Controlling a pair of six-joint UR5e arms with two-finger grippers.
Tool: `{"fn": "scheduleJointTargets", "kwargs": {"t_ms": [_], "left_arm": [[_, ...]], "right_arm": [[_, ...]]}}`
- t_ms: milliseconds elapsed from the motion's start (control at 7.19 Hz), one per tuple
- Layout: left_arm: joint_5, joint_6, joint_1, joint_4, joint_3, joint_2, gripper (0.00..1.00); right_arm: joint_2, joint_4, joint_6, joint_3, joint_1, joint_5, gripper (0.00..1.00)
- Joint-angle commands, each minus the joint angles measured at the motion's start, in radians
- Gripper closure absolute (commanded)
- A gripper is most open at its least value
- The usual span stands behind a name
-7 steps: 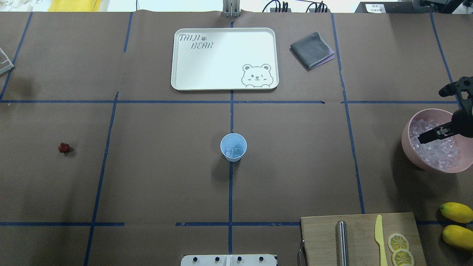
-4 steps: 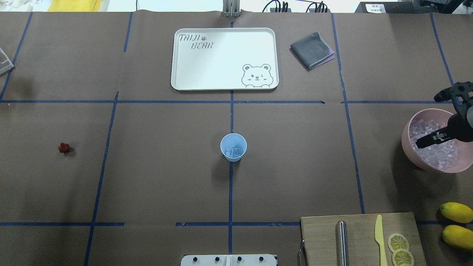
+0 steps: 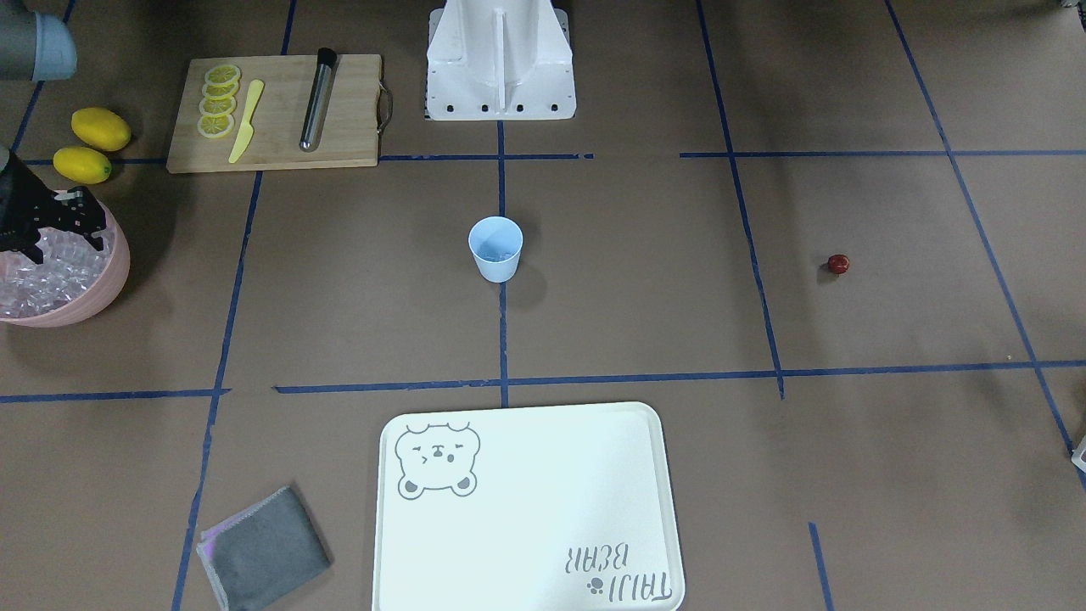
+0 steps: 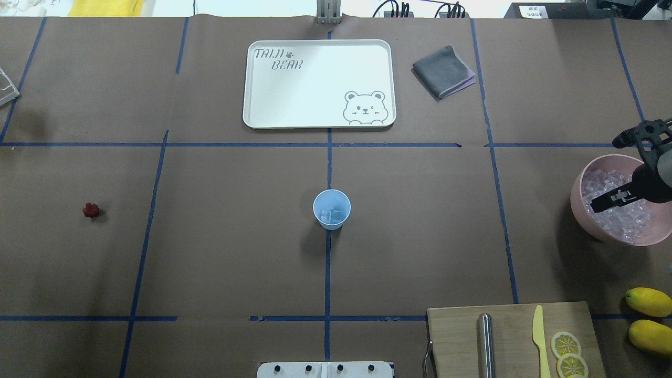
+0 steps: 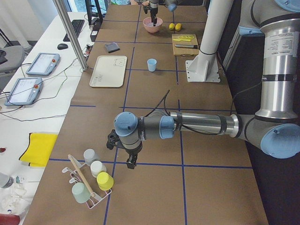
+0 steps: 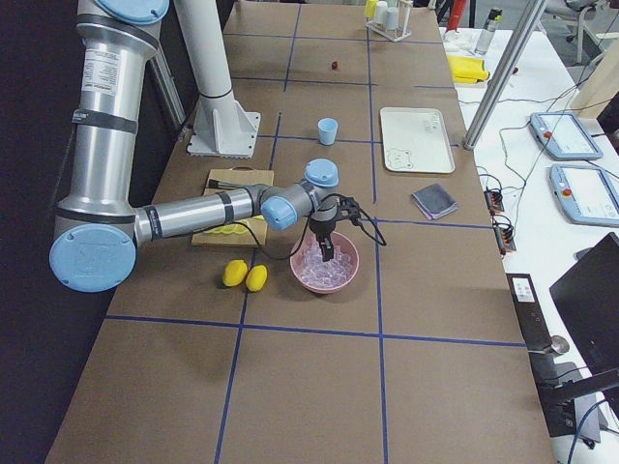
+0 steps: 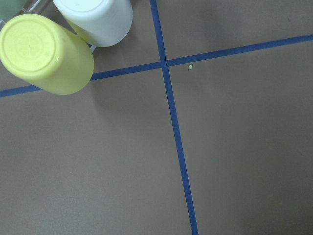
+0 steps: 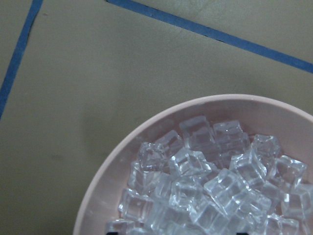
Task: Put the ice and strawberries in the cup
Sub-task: 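Lower the right gripper into the ice and grasp a third cube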
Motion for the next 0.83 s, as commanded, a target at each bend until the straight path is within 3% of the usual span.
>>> {"fn": "scheduleJointTargets", "kwargs": {"t_ms": [0,139,417,695], "left_arm": [[0.001,0.000,0.000,0.000,-0.002,0.000,0.00],[-0.001,0.000,0.000,0.000,-0.002,0.000,0.00],[-0.001,0.000,0.000,0.000,-0.002,0.000,0.00],[0.001,0.000,0.000,0.000,0.000,0.002,0.00]], "right_arm": [[0.000,0.000,-0.003,0.004,0.000,0.007,0.85],[0.000,0.000,-0.001,0.007,0.001,0.010,0.96],[0.000,0.000,-0.003,0.021,0.003,0.010,0.97],[0.006,-0.062,-0.003,0.110,0.055,0.018,0.97]]}}
